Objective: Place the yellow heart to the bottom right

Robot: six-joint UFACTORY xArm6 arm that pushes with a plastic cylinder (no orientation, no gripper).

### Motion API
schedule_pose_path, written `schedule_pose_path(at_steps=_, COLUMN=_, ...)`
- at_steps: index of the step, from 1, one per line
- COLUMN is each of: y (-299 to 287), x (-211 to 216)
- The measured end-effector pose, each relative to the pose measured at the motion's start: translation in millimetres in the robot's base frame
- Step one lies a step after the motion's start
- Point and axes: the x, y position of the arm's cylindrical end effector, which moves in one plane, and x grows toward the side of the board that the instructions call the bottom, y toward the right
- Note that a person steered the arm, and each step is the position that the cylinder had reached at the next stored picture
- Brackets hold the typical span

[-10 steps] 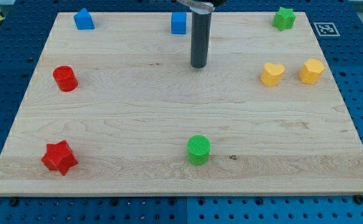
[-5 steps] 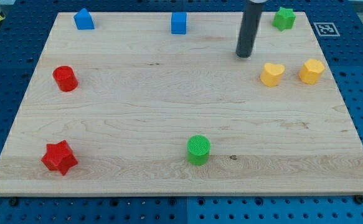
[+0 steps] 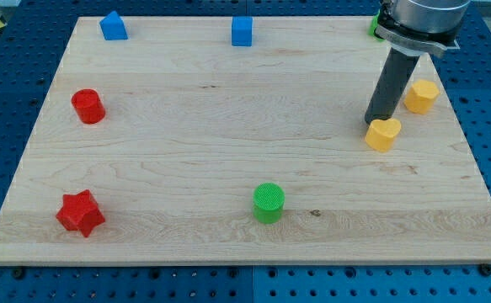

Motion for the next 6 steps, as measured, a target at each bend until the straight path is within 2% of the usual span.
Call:
schedule_pose_path(at_steps=3, y=-2, x=25)
schedule_pose_path(at_steps=6, y=-17, x=69)
